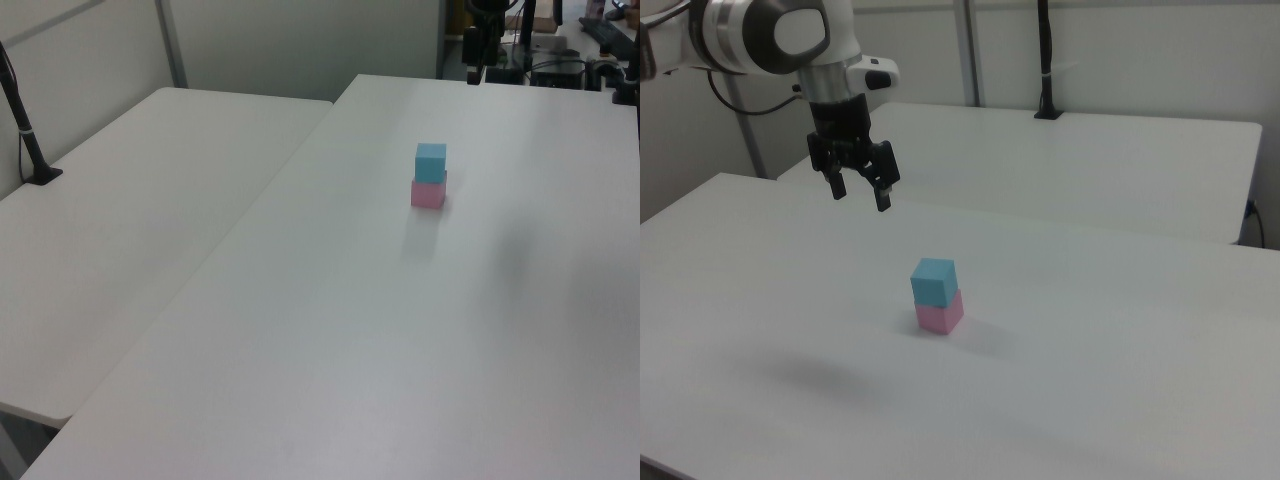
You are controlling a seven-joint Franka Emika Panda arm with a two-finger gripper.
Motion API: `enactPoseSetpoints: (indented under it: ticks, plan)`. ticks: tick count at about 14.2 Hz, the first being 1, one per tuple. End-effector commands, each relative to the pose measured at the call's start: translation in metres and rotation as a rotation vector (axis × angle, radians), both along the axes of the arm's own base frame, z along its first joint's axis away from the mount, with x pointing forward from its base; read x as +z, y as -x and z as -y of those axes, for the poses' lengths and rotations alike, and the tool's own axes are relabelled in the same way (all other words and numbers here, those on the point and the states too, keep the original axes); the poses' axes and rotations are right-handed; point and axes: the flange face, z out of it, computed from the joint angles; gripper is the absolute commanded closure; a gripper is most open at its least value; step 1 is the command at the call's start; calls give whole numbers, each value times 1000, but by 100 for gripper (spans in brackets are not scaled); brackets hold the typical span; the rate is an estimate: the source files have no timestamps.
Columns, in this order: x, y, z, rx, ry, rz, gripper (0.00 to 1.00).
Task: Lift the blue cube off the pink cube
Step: 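Lower the open gripper down onto the light-blue cube atop the pink cube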
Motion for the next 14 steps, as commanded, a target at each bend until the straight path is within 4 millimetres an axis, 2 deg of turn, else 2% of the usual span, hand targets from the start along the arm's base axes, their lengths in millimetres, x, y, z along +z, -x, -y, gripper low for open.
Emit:
enactPoseSetpoints:
  ticks: [1,2,4,8,11,12,13,14]
  plan:
    - [0,-6,-3,8,14,44,0]
    - [-1,-9,-4,7,14,61,0]
    - [-15,-22,-5,10,15,70,0]
    - [-62,-68,-5,14,31,165,0]
    - [-102,-96,-5,26,40,215,0]
    - [-120,-104,-20,51,40,216,0]
    - [-129,-107,-31,70,41,210,0]
    - [-139,-108,-34,79,43,194,0]
